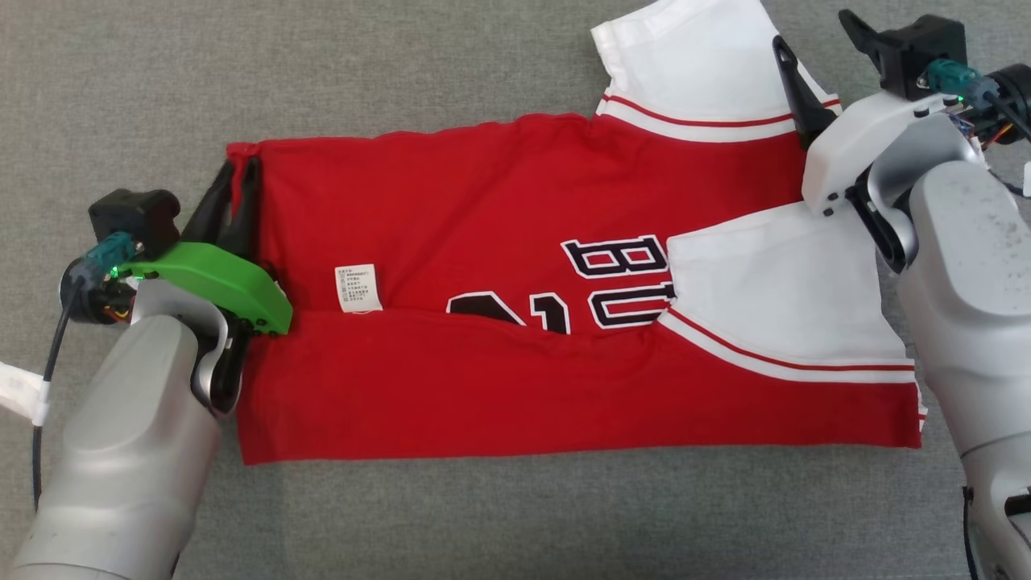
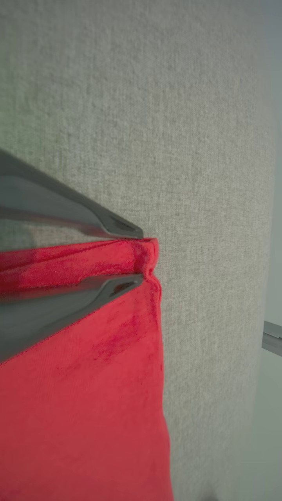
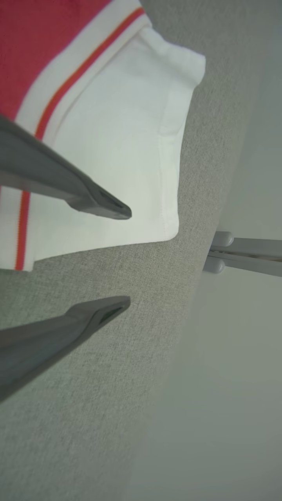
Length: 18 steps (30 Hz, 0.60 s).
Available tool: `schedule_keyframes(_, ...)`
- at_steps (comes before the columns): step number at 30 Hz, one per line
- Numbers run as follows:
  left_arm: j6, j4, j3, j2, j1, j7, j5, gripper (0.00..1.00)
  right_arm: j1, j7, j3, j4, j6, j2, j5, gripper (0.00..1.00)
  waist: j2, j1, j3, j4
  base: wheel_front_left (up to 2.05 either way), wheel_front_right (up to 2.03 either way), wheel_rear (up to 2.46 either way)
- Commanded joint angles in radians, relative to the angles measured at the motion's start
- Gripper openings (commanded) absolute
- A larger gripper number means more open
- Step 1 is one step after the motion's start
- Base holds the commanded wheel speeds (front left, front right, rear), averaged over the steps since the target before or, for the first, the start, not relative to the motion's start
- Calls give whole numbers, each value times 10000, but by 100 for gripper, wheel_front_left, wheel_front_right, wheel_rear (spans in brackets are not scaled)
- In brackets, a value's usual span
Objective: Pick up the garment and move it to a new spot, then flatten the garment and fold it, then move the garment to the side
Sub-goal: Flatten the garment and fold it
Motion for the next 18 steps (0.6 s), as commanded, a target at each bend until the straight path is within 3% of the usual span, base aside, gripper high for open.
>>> schedule_keyframes(1,26,-1,-144,-7,-55,52,-108,0,-279,97,23,168,-18,-98,-83,100,0,0,158,229,0,0,0)
schedule_keyframes(14,26,-1741,69,-272,-11,31,457,0,-1838,1370,53,2309,-18,-108,-129,97,0,0,507,1254,0,0,0)
schedule_keyframes(15,26,-1793,83,-304,1,31,452,0,-1855,1463,77,2473,-18,-47,-67,38,0,0,519,1281,0,0,0)
schedule_keyframes(16,26,-1862,122,-327,8,31,455,0,-1934,1411,-2,2587,-18,-44,-22,0,0,0,533,1304,0,0,0)
schedule_keyframes(18,26,-1983,208,-360,2,31,503,0,-2125,988,-204,2599,-18,-153,-219,0,0,0,550,1328,0,0,0)
